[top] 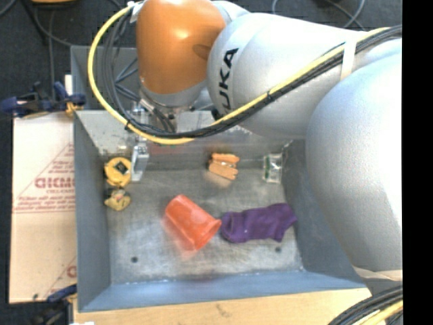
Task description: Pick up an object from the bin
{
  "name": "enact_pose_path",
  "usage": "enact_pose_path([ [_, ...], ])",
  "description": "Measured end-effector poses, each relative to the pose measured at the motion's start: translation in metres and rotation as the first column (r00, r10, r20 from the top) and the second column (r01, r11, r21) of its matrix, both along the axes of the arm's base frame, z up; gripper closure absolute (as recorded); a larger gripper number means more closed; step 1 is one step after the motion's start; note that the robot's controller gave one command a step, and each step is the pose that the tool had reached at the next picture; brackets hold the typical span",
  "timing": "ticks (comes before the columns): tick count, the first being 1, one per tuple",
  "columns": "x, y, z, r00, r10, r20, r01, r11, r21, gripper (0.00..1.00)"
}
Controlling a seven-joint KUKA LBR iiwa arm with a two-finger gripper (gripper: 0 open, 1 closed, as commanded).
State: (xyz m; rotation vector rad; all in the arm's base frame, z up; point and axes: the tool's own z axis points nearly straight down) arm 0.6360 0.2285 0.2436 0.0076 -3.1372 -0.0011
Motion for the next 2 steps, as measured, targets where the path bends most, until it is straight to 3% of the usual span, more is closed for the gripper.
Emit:
enact_pose_path([
  [1, 0.002, -0.001, 0.005, 1.000, -0.004, 0.009, 0.004, 1.000, 0.002, 0.00],
  [2, -0.015, -0.013, -0.017, 0.997, 0.078, 0.015, -0.078, 0.997, 0.002, 0.00],
])
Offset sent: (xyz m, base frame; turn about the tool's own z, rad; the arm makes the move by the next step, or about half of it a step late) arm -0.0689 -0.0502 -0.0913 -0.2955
